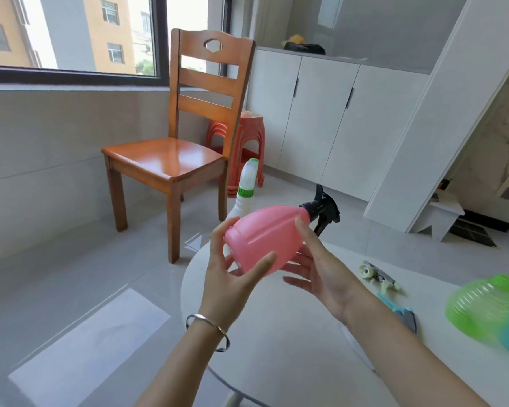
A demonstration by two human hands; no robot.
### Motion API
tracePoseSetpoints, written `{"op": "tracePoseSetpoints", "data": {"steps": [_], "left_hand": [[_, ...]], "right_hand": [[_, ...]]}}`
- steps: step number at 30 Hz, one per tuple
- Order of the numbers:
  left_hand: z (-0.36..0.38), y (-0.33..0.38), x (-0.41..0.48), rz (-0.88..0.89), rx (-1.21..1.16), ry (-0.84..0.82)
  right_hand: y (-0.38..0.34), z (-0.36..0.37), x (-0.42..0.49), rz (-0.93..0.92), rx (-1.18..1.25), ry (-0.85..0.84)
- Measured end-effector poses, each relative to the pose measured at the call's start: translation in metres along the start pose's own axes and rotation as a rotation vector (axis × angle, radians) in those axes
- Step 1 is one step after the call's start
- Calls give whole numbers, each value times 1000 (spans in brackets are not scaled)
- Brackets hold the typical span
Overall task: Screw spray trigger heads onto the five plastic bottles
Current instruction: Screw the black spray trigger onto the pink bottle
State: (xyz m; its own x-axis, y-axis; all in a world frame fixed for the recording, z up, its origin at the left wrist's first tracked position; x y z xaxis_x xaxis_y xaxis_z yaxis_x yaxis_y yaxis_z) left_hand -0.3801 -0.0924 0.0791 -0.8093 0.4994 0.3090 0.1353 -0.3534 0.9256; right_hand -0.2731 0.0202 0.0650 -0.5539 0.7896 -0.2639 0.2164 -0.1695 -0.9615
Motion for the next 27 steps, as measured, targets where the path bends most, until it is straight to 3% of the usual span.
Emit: {"op": "tracePoseSetpoints", "data": {"steps": [4,8,11,14,19,27], "left_hand": [[-3,-2,-4,84,52,-2],[-5,-10,4,46,132,-74],[-22,-9,20,33,190,-18],[-57,-21,41,-30,317,111],[-80,-57,52,-138,594,80],[-72,-66,53,-130,655,59]], "right_hand": [[-8,18,5,-23,-15,-22],[-8,23,9,-24,22,-34],[-15,4,26,-126,-25,110],[-29,-20,51,-278,-225,228],[-16,-23,86,-350,-456,142],[14,-20,124,-297,-594,85]]}}
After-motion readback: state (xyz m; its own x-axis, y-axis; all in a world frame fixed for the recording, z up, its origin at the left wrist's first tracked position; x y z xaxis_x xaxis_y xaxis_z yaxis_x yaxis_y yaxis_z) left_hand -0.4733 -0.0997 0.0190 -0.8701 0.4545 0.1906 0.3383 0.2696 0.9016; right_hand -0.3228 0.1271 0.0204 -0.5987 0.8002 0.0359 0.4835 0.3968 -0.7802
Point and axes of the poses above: each hand's wrist, its own x-axis towards the middle knuckle, its own z-axis out of the palm, y = z × x, the point moved 9 cm from there along x, towards the middle knuckle, and after that the axes turned 10 degrees about y, right-handed, at the moved point
